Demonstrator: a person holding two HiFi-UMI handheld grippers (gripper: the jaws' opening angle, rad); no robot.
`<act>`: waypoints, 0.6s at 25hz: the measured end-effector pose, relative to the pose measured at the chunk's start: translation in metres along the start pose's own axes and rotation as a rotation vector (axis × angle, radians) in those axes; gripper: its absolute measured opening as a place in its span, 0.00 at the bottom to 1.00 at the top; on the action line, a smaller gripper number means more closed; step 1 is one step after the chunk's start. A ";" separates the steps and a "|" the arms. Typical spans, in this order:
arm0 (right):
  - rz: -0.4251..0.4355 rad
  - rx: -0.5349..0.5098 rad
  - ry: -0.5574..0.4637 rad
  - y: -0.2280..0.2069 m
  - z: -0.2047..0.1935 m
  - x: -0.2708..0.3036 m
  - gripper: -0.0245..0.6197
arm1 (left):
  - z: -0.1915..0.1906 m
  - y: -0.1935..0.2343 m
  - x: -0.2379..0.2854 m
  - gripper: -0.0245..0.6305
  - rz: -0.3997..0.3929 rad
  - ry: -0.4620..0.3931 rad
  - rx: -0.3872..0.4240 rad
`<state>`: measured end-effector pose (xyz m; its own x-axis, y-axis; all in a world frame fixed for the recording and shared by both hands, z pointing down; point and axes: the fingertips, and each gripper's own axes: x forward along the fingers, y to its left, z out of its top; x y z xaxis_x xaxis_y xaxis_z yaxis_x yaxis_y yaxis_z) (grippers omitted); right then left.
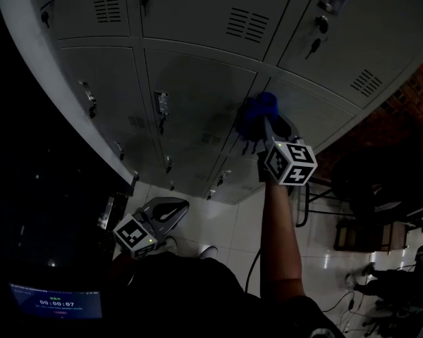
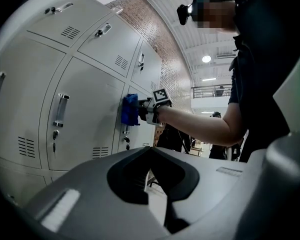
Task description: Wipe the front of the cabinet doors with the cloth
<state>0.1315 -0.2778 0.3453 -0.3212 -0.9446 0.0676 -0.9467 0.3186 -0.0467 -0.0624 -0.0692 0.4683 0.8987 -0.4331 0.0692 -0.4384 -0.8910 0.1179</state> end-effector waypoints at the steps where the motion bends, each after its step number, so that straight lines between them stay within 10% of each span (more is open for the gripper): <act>1: -0.005 -0.004 0.000 -0.001 0.000 0.000 0.14 | 0.000 0.001 0.001 0.04 -0.001 0.001 0.000; 15: -0.146 0.004 0.018 -0.071 -0.003 -0.045 0.14 | 0.004 -0.016 0.031 0.04 -0.085 0.009 -0.008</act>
<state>0.2130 -0.2579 0.3487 -0.1809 -0.9792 0.0918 -0.9833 0.1780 -0.0387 -0.0272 -0.0690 0.4649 0.9326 -0.3545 0.0673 -0.3605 -0.9234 0.1316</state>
